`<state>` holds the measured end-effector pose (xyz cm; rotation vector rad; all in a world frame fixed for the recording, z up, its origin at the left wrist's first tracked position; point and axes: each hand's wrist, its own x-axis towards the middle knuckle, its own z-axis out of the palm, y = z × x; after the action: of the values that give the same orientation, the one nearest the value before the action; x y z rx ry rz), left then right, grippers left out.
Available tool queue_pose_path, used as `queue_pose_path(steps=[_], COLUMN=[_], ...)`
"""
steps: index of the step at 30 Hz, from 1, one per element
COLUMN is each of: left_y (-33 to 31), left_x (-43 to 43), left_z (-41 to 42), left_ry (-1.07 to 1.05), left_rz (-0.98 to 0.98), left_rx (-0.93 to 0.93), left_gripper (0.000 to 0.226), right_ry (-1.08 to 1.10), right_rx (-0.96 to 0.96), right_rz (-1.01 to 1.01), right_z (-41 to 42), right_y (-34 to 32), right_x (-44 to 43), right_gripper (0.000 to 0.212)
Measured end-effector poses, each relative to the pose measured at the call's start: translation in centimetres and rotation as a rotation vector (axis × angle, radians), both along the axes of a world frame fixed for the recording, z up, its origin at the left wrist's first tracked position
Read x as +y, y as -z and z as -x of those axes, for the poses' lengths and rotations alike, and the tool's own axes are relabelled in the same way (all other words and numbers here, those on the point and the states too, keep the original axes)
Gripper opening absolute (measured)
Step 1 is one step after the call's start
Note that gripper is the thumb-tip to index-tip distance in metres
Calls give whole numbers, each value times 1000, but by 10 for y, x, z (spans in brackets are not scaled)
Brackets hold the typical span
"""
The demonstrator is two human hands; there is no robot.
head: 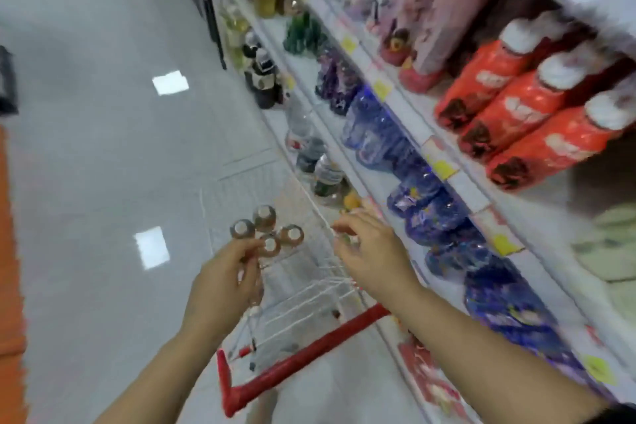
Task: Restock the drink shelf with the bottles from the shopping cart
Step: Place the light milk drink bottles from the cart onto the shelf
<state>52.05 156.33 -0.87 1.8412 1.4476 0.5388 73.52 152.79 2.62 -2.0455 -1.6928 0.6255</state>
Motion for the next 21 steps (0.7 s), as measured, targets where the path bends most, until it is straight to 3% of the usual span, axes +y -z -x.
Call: queue_pose_path(steps=[6,10,15,21], left_y=[105,160,193,207], left_x=[-3,1,-2,-4], left_z=[69,75,74,68], left_ry=[-132,-93,-133,-165], left_rz=[214,294,347,360], left_rx=[188,269,214,190], left_gripper=[26,32,33,30], right_ry=[-175,-152,-127,-88], right_rx=[-25,-32,-8,51], right_rz=[399,523,547,317], right_z=[55,73,78,80], right_y=[128,201,275,318], right_x=[58,83,102,117], right_gripper=[31,43,64,33])
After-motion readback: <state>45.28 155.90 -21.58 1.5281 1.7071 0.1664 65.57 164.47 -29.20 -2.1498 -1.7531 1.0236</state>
